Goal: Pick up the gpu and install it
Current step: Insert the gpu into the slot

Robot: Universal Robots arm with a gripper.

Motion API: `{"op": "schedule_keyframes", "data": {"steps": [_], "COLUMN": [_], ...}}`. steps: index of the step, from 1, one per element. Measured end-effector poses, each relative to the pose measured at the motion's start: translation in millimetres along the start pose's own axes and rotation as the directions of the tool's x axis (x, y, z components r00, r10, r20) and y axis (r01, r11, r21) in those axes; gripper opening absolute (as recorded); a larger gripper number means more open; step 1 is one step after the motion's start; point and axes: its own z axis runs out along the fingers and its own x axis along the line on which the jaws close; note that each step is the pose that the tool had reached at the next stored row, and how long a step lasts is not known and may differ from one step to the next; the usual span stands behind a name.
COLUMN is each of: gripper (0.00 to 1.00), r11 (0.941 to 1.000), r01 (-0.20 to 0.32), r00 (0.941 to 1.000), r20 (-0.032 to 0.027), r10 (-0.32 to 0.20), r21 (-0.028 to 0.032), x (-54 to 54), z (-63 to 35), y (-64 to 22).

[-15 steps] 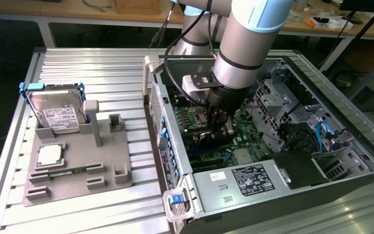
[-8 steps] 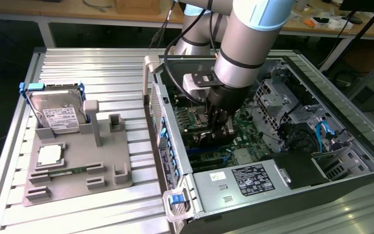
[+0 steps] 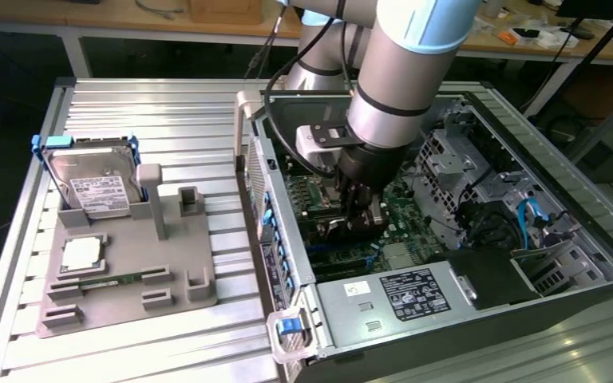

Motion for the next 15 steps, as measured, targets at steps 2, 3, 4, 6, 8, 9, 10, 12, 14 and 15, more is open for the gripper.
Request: {"op": "schedule_keyframes", "data": {"steps": [2,3,4,6,8,9,10,12,14,15], "gripper": [0.27,0.27,0.27,0.27,0.27,0.27,0.27,0.27,0.27,0.27], "r11": [1.0,1.0,1.0,1.0,1.0,1.0,1.0,1.0,1.0,1.0], "r01": [0.0,0.0,0.0,0.0,0.0,0.0,0.0,0.0,0.0,0.0], "r00": [1.0,1.0,1.0,1.0,1.0,1.0,1.0,1.0,1.0,1.0], "r20": [0.0001,0.0001,0.0001,0.0,-0.0001,0.0003,0.0002,-0.0003,-0.0003,-0.0001], "r10": [0.0,0.0,0.0,0.0,0.0,0.0,0.0,0.0,0.0,0.0], "r21": [0.0,0.0001,0.0,0.0001,0.0,0.0003,0.0003,0.0001,0.0002,0.0003], "x": [-0.9,-0.9,-0.9,-1.0,-1.0,-1.1,-1.1,-1.0,-1.0,-1.1], "z": [0.3,0.4,0.4,0.5,0.8,1.6,2.3,3.7,4.9,5.2], "y": [0.0,0.0,0.0,0.0,0.0,0.0,0.0,0.1,0.2,0.2]}}
